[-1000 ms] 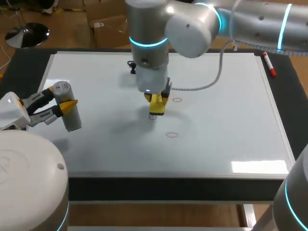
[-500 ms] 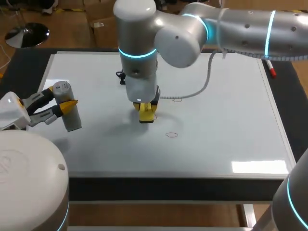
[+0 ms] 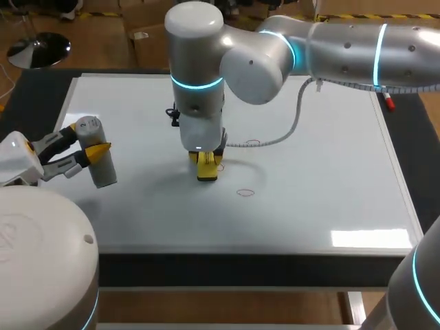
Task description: Pick up the inspection probe, press it on each red-marked spot on the whiteboard one by one, put down the probe, pick up the eraser, and wipe off all the red marks.
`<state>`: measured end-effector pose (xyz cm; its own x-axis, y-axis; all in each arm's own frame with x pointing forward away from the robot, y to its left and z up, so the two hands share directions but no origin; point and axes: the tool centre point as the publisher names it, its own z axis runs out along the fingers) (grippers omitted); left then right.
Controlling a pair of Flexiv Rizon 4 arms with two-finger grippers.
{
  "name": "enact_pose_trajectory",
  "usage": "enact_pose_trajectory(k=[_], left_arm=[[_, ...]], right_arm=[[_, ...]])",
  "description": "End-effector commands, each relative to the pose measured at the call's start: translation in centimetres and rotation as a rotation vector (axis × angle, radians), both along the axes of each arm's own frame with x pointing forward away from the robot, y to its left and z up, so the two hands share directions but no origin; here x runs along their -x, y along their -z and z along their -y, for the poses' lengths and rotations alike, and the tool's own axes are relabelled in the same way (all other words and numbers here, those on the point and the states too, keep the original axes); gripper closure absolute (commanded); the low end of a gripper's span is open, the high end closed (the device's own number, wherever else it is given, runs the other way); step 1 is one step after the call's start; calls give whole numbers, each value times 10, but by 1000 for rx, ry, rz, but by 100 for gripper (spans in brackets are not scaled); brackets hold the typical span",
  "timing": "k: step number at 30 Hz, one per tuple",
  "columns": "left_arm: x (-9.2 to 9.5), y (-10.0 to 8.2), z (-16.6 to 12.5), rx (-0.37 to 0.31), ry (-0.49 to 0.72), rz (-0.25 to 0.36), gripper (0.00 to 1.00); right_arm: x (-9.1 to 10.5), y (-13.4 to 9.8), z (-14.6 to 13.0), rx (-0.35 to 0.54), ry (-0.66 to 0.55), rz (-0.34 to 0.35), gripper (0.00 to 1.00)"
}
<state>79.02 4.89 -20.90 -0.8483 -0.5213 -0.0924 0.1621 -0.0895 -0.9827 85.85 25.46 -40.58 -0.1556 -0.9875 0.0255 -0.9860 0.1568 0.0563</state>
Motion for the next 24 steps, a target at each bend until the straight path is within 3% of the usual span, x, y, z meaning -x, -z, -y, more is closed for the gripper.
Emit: enact_pose_trajectory(k=[1,24], left_arm=[[1,-2,0,0,-1,0,100],[1,-2,0,0,-1,0,100]], right_arm=[[-3,6,0,3,-2,-11,100],[-1,11,54,37,125,-31,100]])
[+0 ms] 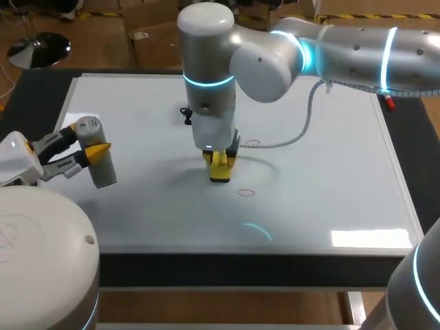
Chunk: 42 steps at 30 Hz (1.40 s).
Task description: Pick up the inspection probe, press it on each red-marked spot on the whiteboard one by one, put down the probe, pick up the eraser, and wipe off all the red marks.
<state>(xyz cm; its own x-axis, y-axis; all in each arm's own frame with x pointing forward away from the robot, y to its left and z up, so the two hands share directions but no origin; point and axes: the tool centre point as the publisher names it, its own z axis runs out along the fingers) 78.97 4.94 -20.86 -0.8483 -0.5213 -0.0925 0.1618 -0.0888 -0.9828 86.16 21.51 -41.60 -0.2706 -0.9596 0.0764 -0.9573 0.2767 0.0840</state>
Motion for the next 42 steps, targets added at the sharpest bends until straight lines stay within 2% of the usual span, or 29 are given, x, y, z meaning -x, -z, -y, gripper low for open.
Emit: enact_pose_trajectory(k=[1,7,10,21,32,36,42], left_arm=[[0,-2,0,0,-1,0,100],[0,-2,0,0,-1,0,100],[0,-2,0,0,-1,0,100],[0,-2,0,0,-1,0,100],[0,-2,0,0,-1,0,100],[0,-2,0,0,-1,0,100],[0,-2,0,0,-1,0,100]], right_arm=[[2,1,16,-5,6,8,100],[3,-3,21,-5,22,14,100],[4,-13,25,-8,33,32,100],[-2,-45,67,6,123,101,100],[0,-58,146,-24,362,131,100],[9,-61,190,-32,495,147,100],[22,-64,228,-15,604,147,100]])
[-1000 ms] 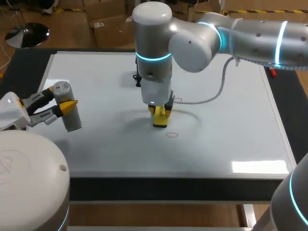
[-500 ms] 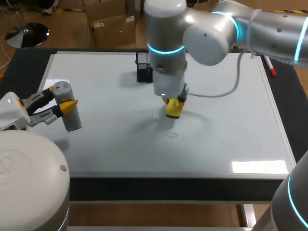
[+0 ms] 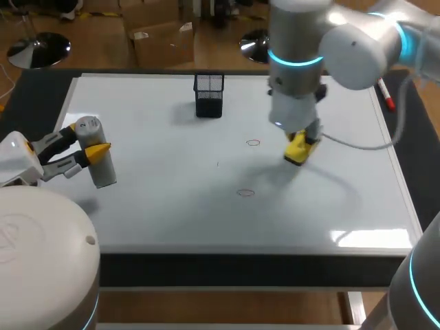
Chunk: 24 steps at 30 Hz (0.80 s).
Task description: Pick up the inspection probe, press it on each red-marked spot on the whiteboard one by one, put down the probe, pick up the eraser, and wipe off all the red marks.
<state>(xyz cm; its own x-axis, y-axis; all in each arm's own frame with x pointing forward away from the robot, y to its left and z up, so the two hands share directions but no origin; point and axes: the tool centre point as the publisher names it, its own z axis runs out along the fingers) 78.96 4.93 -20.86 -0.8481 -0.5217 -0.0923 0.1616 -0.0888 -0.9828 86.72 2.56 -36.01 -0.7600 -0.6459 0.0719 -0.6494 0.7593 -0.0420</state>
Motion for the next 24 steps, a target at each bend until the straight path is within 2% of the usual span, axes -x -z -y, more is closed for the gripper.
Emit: enact_pose_trajectory(k=[1,5,7,14,24], left_arm=[[0,-1,0,0,-1,0,100],[0,-1,0,0,-1,0,100],[0,-1,0,0,-1,0,100],[0,-1,0,0,-1,0,100],[0,-1,0,0,-1,0,100]], right_arm=[[31,-8,47,-67,40,60,100],[39,-4,71,-83,115,62,100],[44,-2,82,-119,153,79,100],[62,4,116,-104,256,62,100],[81,9,142,-102,332,55,100]])
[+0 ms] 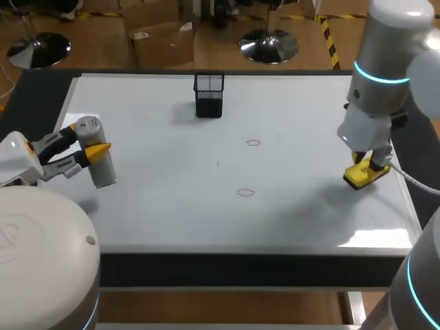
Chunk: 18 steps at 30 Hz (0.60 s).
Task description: Pick up the inspection probe, press it on each red-marked spot on the whiteboard one by one, put down the probe, pick up the eraser, and wipe off all the red marks.
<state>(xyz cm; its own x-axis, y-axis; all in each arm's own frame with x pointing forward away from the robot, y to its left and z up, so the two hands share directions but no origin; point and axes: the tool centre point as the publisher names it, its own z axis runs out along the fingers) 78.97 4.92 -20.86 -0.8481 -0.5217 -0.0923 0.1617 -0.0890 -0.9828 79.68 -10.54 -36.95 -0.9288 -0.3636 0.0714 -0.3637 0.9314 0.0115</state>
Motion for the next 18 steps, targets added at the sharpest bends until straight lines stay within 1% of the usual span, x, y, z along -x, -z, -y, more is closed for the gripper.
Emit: enact_pose_trajectory(k=[1,4,18], left_arm=[[0,-1,0,0,-1,0,100],[0,-1,0,0,-1,0,100],[0,-1,0,0,-1,0,100]], right_arm=[[11,0,11,-42,2,89,100],[12,-1,11,-56,13,117,100],[12,-1,11,-56,13,117,100]])
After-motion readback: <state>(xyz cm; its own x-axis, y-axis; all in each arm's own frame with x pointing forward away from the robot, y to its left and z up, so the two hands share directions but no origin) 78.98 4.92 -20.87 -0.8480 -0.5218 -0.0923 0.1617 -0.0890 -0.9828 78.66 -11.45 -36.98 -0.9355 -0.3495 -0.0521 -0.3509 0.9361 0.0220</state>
